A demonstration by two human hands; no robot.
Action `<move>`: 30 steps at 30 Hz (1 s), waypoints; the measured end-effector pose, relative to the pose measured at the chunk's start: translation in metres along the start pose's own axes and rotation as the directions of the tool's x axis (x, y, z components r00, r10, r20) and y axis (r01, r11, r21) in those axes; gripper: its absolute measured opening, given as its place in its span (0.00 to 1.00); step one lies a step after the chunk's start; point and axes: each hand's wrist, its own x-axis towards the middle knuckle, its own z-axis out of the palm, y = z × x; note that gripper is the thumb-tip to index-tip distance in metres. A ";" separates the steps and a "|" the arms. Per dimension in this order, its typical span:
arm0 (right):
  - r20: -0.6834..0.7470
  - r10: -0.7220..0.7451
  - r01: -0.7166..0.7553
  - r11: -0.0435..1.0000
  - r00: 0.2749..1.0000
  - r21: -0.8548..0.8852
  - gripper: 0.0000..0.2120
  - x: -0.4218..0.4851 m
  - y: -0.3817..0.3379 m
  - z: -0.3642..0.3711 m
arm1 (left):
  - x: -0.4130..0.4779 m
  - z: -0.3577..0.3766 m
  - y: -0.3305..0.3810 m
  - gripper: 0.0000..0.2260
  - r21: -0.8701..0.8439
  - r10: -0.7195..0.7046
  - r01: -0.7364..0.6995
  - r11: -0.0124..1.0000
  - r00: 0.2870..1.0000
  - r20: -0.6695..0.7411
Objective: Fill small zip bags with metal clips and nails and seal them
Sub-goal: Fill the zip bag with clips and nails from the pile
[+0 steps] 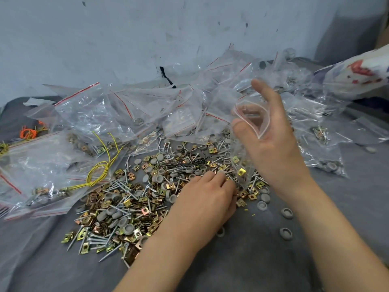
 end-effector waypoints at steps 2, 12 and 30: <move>0.002 0.004 -0.004 1.000 1.000 -0.002 0.28 0.000 -0.001 0.000 | -0.001 -0.001 -0.003 0.13 -0.052 0.003 -0.003 0.999 1.000 0.016; 0.071 -0.013 0.015 1.000 0.997 -0.026 0.28 -0.006 -0.002 0.016 | -0.004 -0.052 -0.038 0.04 -0.772 -0.444 0.258 0.581 0.895 -0.035; 0.258 -0.016 0.045 0.993 0.966 -0.109 0.32 -0.022 -0.014 0.072 | -0.012 -0.102 -0.053 0.08 -0.567 -0.357 0.156 0.809 0.897 -0.263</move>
